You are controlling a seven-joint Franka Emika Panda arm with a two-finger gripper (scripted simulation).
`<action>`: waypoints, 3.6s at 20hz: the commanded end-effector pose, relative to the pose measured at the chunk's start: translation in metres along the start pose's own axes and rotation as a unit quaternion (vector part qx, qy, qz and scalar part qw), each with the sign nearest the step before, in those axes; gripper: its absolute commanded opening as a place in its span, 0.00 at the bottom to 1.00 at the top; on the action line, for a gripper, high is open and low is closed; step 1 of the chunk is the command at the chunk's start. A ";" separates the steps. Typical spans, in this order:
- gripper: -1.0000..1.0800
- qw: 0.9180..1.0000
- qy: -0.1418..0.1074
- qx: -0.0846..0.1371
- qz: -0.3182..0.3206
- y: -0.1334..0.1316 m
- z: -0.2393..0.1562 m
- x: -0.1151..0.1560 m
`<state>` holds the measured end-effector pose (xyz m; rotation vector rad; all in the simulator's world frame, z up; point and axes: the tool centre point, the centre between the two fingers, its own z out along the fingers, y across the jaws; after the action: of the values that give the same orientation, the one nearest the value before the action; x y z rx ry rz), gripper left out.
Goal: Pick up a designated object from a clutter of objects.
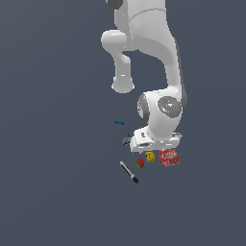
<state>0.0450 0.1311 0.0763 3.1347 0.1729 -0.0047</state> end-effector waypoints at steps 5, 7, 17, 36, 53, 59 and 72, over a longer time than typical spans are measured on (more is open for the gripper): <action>0.96 1.000 0.001 0.001 -0.001 -0.002 0.004 0.000; 0.96 1.000 0.001 0.001 -0.001 -0.002 0.009 0.000; 0.96 1.000 0.001 0.001 -0.001 -0.003 0.050 0.000; 0.00 1.000 0.011 0.002 -0.001 -0.001 0.039 0.008; 0.00 1.000 0.008 0.002 -0.001 0.071 -0.083 0.015; 0.00 1.000 0.006 0.002 -0.001 0.108 -0.147 0.021; 0.00 1.000 0.002 0.001 -0.001 0.173 -0.258 0.035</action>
<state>0.0974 -0.0318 0.3248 3.1380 0.1739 0.0056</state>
